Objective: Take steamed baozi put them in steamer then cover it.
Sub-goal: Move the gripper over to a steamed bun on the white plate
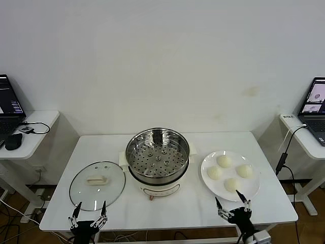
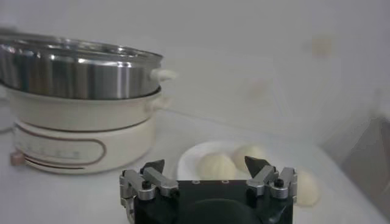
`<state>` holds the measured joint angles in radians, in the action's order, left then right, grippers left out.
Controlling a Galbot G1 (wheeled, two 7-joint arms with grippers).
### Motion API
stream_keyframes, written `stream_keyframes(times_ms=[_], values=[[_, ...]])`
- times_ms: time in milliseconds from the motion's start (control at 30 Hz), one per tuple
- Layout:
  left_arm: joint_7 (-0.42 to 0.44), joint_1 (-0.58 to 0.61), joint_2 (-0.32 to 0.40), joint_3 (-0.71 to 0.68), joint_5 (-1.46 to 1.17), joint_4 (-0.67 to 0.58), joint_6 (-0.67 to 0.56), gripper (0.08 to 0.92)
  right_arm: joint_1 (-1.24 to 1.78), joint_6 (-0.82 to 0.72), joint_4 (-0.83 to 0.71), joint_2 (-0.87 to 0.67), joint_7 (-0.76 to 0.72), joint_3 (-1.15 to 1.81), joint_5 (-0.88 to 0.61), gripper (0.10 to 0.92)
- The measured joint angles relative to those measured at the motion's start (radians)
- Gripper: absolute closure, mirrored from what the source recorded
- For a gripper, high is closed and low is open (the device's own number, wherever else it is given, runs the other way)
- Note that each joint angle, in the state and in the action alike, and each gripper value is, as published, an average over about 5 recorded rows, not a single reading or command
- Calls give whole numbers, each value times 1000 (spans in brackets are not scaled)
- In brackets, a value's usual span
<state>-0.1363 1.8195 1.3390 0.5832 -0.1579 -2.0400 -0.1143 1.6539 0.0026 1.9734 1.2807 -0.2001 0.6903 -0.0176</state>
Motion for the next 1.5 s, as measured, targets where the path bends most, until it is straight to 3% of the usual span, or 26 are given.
stream_keyframes(times_ms=[467, 900, 1500], values=[[7, -31, -19, 14, 44, 19, 32, 177, -247, -54, -125, -263, -46, 7, 243, 203], [10, -33, -27, 20, 80, 7, 42, 177, -717, -41, -382, -541, -283, -298, 390, 203], [11, -39, -12, 47, 89, 0, 55, 177, -1347, 47, -759, -549, -697, -941, 425, 203]])
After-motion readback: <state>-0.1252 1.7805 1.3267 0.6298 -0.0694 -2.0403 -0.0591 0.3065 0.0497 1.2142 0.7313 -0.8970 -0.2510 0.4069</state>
